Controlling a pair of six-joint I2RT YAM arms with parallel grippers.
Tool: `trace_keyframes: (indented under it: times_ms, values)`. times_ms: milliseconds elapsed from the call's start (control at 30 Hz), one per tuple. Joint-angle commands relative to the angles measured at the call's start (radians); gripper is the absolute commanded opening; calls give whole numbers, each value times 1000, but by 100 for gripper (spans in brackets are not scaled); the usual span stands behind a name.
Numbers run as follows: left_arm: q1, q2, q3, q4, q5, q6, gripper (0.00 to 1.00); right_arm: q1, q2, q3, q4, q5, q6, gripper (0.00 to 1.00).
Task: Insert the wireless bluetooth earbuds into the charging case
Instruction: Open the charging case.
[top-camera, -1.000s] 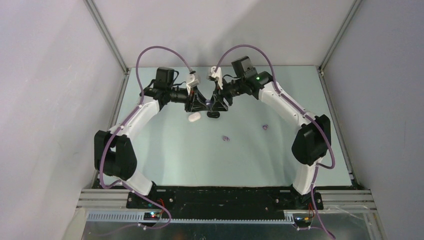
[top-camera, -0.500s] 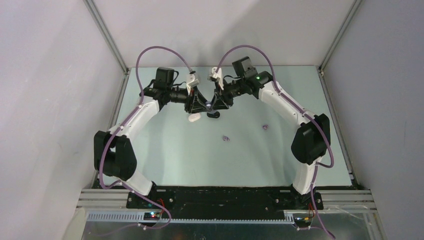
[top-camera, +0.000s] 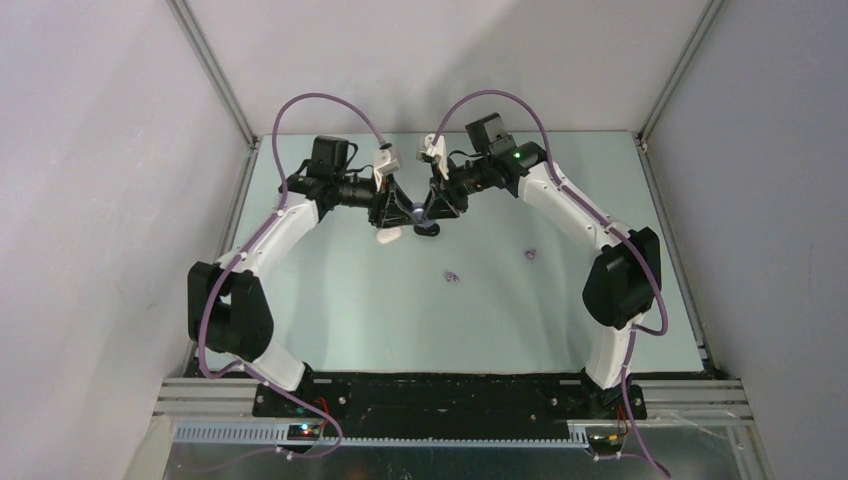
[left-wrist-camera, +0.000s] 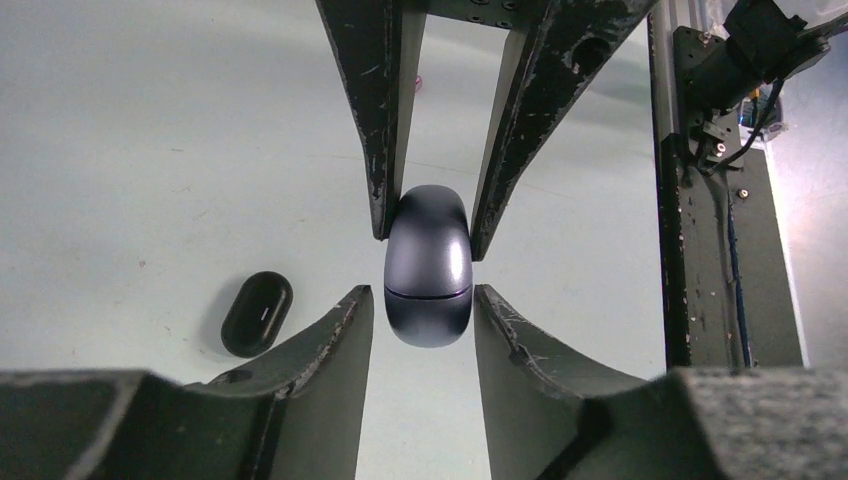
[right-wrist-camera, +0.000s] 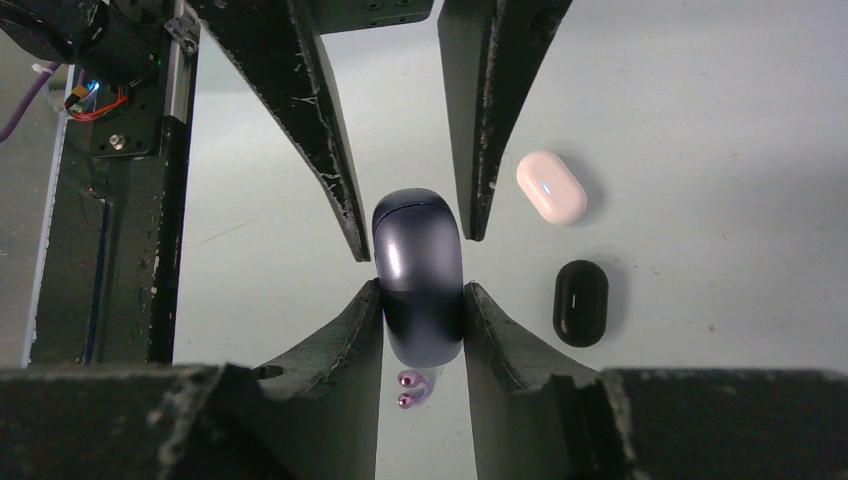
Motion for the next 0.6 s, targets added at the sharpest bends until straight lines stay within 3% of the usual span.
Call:
trace_keyframes:
  times_ms: [0,367,500,567]
  values:
    - [1,-18,36,-5,4,22,44,-4,-47,17,19,-4,10,18]
    - [5,26,67,-25,69,19,2,4,-43,10,19,14,10,22]
    - [16,27,63,-29,107,36,0,-1,-38,1,58,71,44,37]
    - [21,32,69,-44,128,59,0,-11,-33,8,76,88,60,39]
